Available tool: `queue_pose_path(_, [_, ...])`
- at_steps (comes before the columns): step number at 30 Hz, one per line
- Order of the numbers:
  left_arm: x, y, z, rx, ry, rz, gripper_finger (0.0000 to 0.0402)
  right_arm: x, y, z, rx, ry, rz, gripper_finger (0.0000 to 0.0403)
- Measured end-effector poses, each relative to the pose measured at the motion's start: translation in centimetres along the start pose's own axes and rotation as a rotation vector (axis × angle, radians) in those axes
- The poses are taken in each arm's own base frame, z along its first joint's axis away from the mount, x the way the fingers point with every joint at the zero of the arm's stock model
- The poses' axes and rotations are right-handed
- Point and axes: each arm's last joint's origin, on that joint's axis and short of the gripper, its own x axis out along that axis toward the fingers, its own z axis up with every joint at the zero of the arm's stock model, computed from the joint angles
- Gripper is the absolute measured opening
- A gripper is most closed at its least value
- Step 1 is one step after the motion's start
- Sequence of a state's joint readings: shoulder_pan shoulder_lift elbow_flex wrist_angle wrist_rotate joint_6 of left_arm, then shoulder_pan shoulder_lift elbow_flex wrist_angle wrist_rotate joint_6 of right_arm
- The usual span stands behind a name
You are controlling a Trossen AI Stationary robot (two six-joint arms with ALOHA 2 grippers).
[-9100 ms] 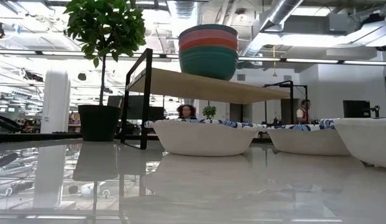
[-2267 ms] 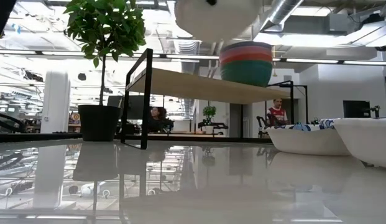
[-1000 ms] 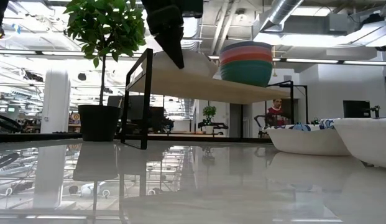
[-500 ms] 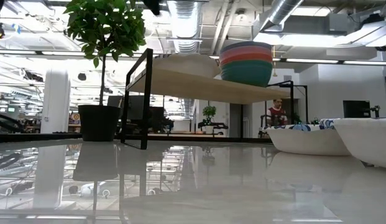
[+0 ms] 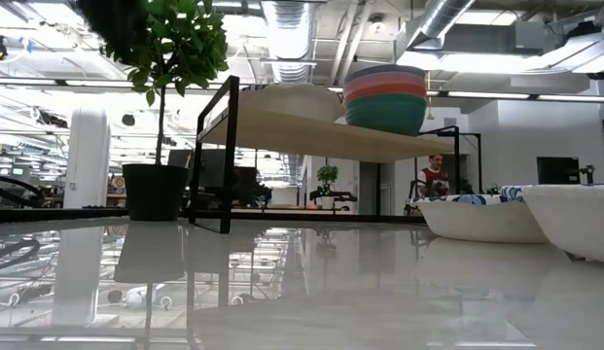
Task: Place and stack bowls onto a shelf
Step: Stack the white and blue patterned bowl on the white and blue patterned bowl on the shelf
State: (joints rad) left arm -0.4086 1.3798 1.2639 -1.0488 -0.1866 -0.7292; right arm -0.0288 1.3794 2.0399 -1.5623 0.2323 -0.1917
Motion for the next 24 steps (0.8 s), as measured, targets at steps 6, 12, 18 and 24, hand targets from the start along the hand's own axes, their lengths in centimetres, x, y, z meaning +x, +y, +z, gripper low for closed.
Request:
queue_pose_path(6, [3.8, 1.9, -3.6, -0.002, 0.065, -0.063, 0.0197, 0.0, 0.0, 0.0, 0.026, 0.000, 0.001, 0.0150])
queue_pose_path(12, [6.3, 2.2, -5.8, 0.057, 0.162, -0.146, 0.0197, 0.0, 0.0, 0.0, 0.053, 0.000, 0.001, 0.0150])
queue_pose_path(18, [7.5, 2.2, -7.0, 0.081, 0.170, -0.162, 0.0197, 0.0, 0.0, 0.0, 0.053, 0.000, 0.001, 0.0150])
queue_pose_path(24, [8.7, 2.1, -8.2, 0.079, 0.182, -0.224, 0.0197, 0.0, 0.0, 0.0, 0.053, 0.000, 0.001, 0.0150])
